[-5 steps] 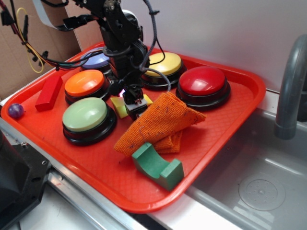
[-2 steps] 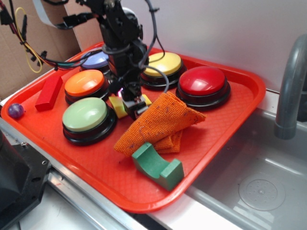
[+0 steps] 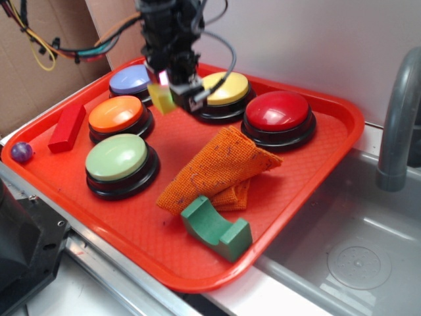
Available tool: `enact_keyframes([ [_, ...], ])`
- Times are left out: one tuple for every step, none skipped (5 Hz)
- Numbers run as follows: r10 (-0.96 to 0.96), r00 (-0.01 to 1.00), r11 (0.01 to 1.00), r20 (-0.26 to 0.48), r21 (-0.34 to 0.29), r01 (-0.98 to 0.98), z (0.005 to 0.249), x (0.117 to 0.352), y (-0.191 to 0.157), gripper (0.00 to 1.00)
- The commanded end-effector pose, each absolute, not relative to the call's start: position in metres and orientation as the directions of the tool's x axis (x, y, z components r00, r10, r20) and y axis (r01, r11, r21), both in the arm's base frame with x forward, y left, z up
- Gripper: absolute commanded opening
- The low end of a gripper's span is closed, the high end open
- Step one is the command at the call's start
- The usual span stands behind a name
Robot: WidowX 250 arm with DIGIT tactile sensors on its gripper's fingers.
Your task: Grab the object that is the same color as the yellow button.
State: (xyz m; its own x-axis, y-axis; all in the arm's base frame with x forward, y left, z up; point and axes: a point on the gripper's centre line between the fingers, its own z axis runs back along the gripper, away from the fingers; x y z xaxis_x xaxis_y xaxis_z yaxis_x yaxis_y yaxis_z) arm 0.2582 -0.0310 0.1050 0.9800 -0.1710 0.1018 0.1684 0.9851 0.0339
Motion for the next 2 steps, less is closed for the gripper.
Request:
enact_keyframes([
  [-0.121,0.946,0.992,0.302,0.007,0.125,0.188,0.250,-0.046,0.00],
  [-0.104,0.961,0.991,0.256,-0.059,0.123,0.178,0.253,-0.045,0.00],
])
